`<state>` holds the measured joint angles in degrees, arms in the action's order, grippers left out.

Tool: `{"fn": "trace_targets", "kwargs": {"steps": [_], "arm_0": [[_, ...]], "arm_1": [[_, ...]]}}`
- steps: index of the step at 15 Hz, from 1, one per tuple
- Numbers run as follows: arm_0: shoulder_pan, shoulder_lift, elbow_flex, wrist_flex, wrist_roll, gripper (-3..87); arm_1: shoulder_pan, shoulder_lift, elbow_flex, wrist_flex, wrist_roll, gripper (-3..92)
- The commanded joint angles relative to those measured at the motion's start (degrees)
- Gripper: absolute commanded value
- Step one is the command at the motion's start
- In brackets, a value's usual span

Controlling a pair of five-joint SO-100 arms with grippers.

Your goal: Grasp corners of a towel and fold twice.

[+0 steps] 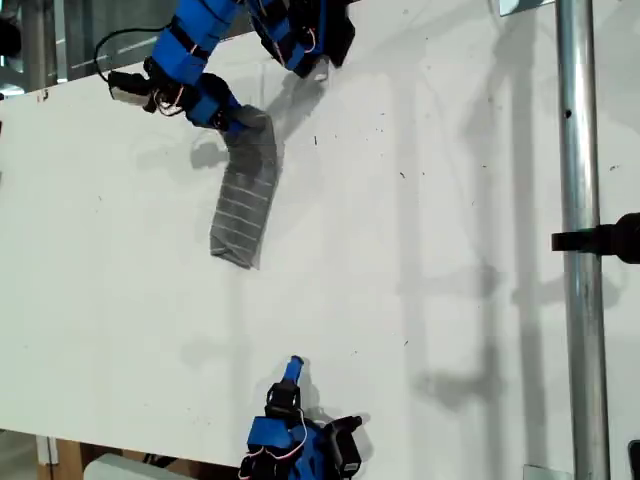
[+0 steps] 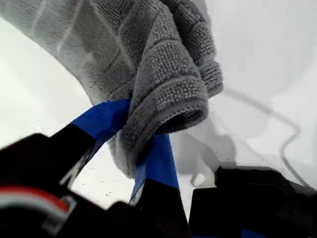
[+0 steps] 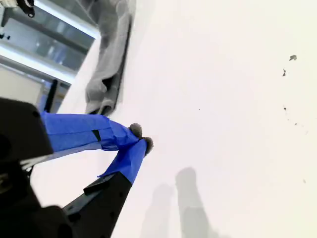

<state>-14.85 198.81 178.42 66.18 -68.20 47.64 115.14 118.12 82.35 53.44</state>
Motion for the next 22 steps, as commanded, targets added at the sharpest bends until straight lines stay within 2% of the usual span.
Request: {"fn": "trace_targets", "kwargs": {"steps": [1, 3, 7, 8, 9, 10, 12, 14, 16, 18, 19, 21, 22], "arm_0": [[0.4, 0.4, 0.4, 0.1, 0.3, -2.6], [0.7, 0.4, 0.4, 0.1, 0.3, -2.6], [0.9, 0.4, 0.4, 0.3, -0.2, -2.6], [1.0, 0.4, 0.4, 0.4, -0.2, -2.6], [1.0, 0.4, 0.4, 0.4, -0.4, -2.6], [1.1, 0.4, 0.4, 0.5, -0.4, -2.6], [0.9, 0.4, 0.4, 0.5, -0.4, -2.6], [1.0, 0.4, 0.4, 0.5, -0.4, -2.6], [1.3, 0.4, 0.4, 0.9, -1.8, -2.3], [1.6, 0.4, 0.4, 2.5, -6.7, -2.2], [1.8, 0.4, 0.4, 4.2, -10.9, -2.2], [3.3, 0.4, 0.4, 7.2, -21.9, -1.6], [6.0, 0.4, 0.4, 7.3, -21.4, -1.6]], "arm_1": [[-6.7, 0.3, -9.9, -7.7, 0.6, -0.2], [-10.3, -12.7, -21.1, -15.4, 0.2, -0.2], [-13.5, -36.7, -38.7, -22.6, 0.2, -0.2], [-14.1, -38.7, -40.1, -24.0, 0.5, 4.0], [-14.6, -38.8, -40.4, -26.4, 0.6, 22.2], [-15.2, -36.0, -39.0, -31.3, 0.6, 23.2], [-15.9, -29.4, -36.9, -41.5, -0.1, 35.6], [-13.6, -24.2, -35.6, -43.3, 0.1, 14.2], [-11.7, -11.1, -24.3, -45.1, -0.1, 13.4], [-10.0, 3.5, -11.3, -34.3, 1.1, 12.7], [-10.4, 10.3, -3.9, -29.3, 1.6, -0.2], [-12.7, 24.0, 12.9, -23.3, 5.5, -0.2], [-13.5, 31.4, 22.3, -22.3, 8.6, -0.3]]}}
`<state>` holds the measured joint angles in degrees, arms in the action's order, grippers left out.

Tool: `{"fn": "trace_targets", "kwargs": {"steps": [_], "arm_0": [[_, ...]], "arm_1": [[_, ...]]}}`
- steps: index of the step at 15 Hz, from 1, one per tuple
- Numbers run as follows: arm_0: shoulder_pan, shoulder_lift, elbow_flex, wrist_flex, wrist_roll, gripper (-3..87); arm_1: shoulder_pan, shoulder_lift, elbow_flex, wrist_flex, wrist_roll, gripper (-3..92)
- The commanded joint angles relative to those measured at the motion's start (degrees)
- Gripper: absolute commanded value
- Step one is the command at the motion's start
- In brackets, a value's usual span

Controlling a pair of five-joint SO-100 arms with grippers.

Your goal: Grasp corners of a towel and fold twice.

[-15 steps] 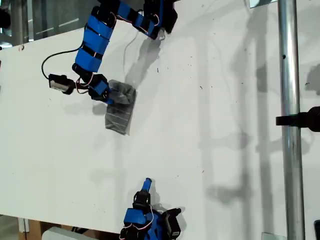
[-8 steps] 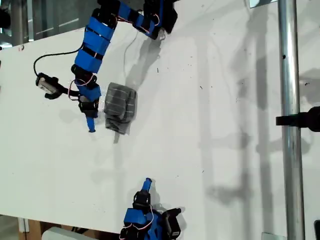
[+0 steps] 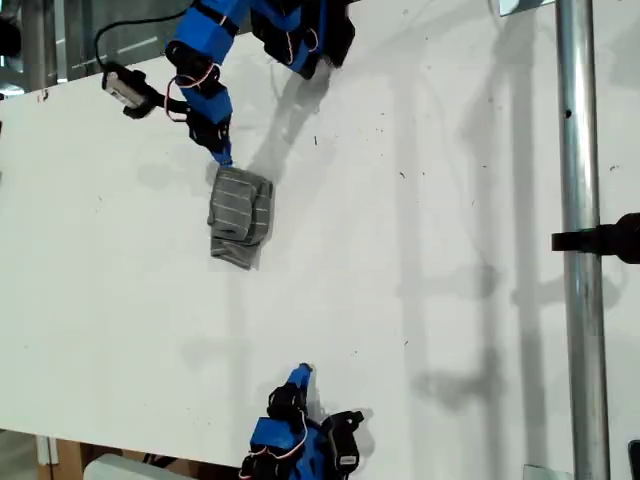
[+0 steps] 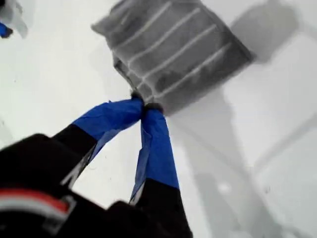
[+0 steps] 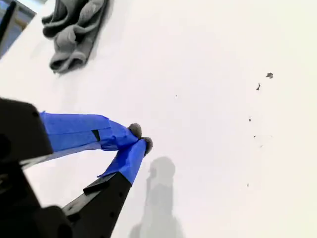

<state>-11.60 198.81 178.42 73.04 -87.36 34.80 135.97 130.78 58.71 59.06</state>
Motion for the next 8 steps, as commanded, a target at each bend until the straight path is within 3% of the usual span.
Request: {"fn": "trace_targets", "kwargs": {"steps": [1, 2, 5, 6, 7, 8], "arm_0": [[5.4, 0.4, 0.4, 0.5, -3.8, 1.2], [6.0, 0.4, 0.4, 0.5, -2.2, 5.3], [6.4, 0.4, 0.4, 0.7, 12.1, 5.1], [6.3, 0.4, 0.4, 0.7, 21.5, 5.3], [10.8, 0.2, -0.1, 1.8, 20.8, 4.9], [15.9, 0.3, -0.1, 1.7, 25.9, 5.0]], "arm_1": [[-1.4, 18.9, 18.5, 2.5, 6.2, -0.3], [-2.8, 25.3, 24.6, 4.3, 9.8, -0.3], [-6.9, 41.3, 34.9, 13.2, 18.4, 0.3], [-6.0, 49.9, 34.9, 19.4, 19.0, 0.9], [-5.4, 52.4, 34.3, 23.7, 23.3, 1.2], [-5.5, 52.1, 34.8, 25.1, 26.2, 2.6]]}}
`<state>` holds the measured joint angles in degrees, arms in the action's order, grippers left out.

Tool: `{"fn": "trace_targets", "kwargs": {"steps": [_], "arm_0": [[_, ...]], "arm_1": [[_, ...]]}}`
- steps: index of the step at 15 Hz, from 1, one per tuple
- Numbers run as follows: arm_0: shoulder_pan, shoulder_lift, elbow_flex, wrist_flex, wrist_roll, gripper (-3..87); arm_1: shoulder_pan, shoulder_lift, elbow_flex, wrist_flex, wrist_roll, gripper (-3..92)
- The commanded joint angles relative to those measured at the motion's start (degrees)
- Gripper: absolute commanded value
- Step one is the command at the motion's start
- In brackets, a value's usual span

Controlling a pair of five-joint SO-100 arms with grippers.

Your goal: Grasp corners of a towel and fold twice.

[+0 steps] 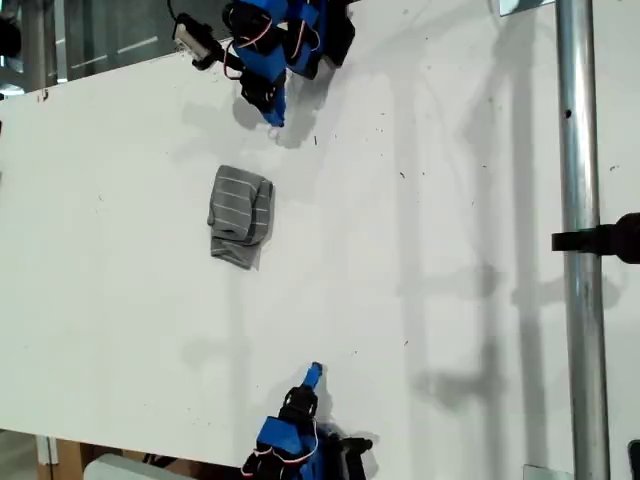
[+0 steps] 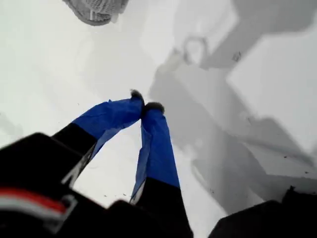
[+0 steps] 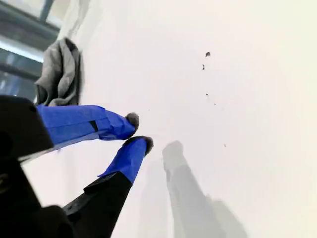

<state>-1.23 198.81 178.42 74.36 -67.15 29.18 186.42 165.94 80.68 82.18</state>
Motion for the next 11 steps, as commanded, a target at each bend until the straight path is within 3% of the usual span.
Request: {"fn": "trace_targets", "kwargs": {"steps": [1, 3, 11], "arm_0": [[9.6, 0.3, 0.1, 0.2, 9.8, 4.9], [13.6, 0.3, 0.1, 0.2, 9.7, 4.9], [13.6, 0.3, 0.1, 0.2, 9.7, 4.9]], "arm_1": [[0.1, 1.8, -0.4, 3.2, 3.0, 2.7], [-0.3, 1.8, -0.4, 3.2, 3.0, 2.7], [-0.5, 1.8, -0.4, 3.2, 3.0, 2.7]]}}
